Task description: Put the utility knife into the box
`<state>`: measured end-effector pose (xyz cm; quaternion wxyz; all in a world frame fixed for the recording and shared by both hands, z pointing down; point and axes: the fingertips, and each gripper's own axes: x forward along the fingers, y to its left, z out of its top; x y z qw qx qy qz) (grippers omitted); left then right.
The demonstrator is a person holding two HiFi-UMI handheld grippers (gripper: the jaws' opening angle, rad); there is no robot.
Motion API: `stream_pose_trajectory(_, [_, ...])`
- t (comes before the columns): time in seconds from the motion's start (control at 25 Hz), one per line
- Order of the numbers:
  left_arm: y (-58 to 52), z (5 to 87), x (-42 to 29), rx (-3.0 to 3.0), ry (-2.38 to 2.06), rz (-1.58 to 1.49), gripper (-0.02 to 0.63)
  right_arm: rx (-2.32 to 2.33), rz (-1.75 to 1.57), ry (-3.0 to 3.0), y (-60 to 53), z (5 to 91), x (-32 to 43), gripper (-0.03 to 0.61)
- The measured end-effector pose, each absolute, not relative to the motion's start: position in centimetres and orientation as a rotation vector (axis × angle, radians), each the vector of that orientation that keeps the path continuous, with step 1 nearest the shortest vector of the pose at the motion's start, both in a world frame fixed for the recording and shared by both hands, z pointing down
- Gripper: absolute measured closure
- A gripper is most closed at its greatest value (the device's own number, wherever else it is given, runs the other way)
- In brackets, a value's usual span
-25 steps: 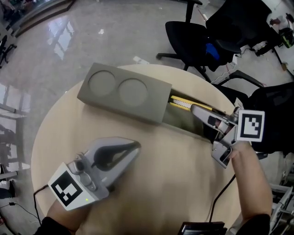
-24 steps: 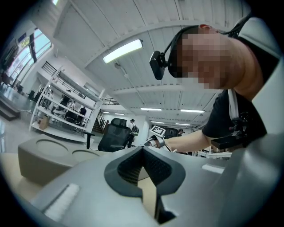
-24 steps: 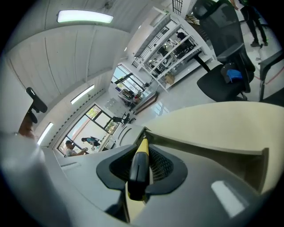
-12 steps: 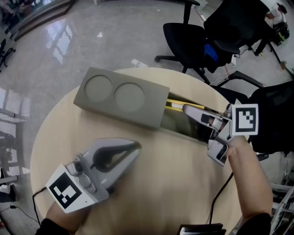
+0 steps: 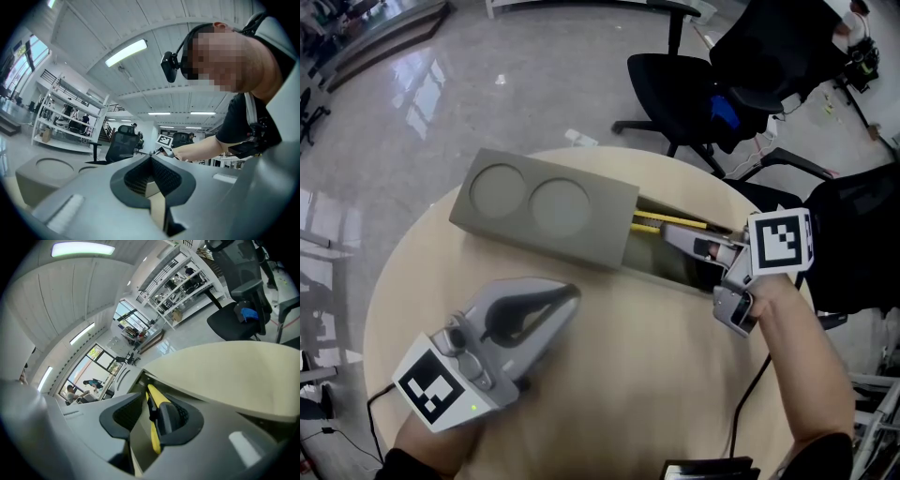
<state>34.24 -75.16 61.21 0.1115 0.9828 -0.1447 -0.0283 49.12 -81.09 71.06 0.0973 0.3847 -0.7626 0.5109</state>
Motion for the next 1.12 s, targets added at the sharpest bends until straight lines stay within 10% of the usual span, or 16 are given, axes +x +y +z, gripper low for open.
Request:
stream_pose_trajectory(0.64, [-76.5,61.5,34.2,2.904,-0.464,-0.025,0.614,1.106,1.134,-2.093,-79.1,71.7,48.2,0.174])
stream_pose_trajectory(0.92, [-76.5,61.7,34.0,2.899,-0.462,-0.031,0.614,1.188,1.077,-2.128,-79.2,69.5,49.8,0.18])
stream_pose_trajectory(1.12, [-76.4,61.7,34.0,2.898,-0.458,-0.032,0.614,1.298,1.014,-2.168,-79.2,68.5,51.4,0.297])
